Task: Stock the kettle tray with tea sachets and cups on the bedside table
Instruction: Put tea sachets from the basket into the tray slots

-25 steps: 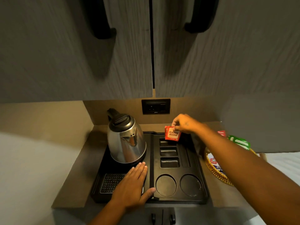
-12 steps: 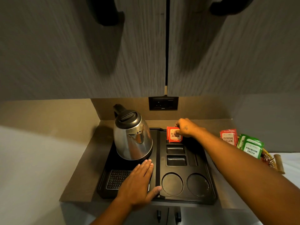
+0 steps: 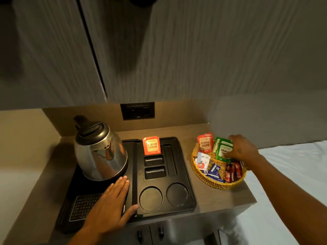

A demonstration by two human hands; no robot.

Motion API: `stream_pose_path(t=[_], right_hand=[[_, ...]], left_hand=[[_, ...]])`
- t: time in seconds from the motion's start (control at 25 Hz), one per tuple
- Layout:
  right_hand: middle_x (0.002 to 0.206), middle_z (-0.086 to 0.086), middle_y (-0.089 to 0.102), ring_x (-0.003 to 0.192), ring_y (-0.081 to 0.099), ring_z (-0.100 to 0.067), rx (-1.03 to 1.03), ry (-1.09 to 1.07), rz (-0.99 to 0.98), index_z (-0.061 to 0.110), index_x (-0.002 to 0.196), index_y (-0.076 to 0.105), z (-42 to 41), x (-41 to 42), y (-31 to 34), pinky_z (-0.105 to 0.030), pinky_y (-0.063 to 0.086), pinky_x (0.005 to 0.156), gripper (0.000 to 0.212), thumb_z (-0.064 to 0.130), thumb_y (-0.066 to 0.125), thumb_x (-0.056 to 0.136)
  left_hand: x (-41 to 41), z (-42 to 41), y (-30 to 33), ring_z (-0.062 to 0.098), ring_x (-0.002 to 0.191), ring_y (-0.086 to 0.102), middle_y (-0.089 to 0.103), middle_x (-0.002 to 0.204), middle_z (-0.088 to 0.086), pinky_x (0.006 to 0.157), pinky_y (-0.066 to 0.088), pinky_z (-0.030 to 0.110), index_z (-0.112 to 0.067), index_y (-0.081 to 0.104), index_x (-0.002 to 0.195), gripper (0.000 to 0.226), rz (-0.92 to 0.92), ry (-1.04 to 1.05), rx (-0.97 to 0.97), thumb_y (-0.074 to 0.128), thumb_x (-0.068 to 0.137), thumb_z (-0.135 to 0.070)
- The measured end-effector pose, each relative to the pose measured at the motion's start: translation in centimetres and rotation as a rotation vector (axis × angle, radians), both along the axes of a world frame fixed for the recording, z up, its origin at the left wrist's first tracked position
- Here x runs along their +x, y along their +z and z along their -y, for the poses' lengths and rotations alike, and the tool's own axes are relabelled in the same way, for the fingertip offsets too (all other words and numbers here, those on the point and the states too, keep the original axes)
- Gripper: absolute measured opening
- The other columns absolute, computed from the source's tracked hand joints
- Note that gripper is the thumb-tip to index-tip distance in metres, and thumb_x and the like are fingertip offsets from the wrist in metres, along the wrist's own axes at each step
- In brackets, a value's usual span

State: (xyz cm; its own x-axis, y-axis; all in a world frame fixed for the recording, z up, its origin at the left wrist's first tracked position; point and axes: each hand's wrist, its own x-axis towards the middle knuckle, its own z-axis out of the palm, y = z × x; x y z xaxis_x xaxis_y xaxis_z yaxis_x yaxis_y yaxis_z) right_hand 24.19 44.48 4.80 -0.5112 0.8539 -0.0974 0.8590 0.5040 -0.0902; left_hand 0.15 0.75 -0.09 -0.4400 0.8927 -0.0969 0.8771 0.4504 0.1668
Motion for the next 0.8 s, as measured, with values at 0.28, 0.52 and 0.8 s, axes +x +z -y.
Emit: stream_pose_path(t=[0.28,0.52,0.8], right_hand=[[0.097,0.0,0.063,0.08,0.06,-0.016,0.044,-0.019,-0.042,0.024,0.108,0.056,-0.9,0.1,-0.9,-0.027,0.046,0.056,0.058,0.046,0.082,0.061],[0.089,-0.002,0.069,0.078,0.061,-0.013,-0.237,0.04,-0.086,0.022,0.082,0.068,-1.4,-0.3,1.6,-0.026,0.047,0.064,0.006,0.022,0.073,0.079],[0.076,0.014,0.066,0.066,0.063,0.001,-0.244,0.445,-0.367,0.036,0.073,0.063,5.7,-6.6,9.6,-0.012,0.042,0.051,0.013,0.031,0.075,0.077]], left_hand=[[-0.2,0.0,-0.2,0.008,0.146,-0.016,-0.015,0.159,-0.006,0.121,-0.004,0.029,-0.021,-0.012,0.148,0.098,-0.003,0.003,-0.008,0.0,0.074,-0.085],[-0.3,0.4,-0.4,0.008,0.145,-0.014,-0.009,0.16,-0.007,0.119,-0.004,0.028,-0.022,-0.004,0.151,0.095,-0.012,0.004,0.026,0.004,0.079,-0.083],[-0.1,0.4,-0.2,0.01,0.147,-0.012,-0.005,0.163,-0.003,0.121,-0.004,0.032,-0.022,-0.002,0.153,0.093,-0.027,-0.001,0.03,0.005,0.081,-0.081]])
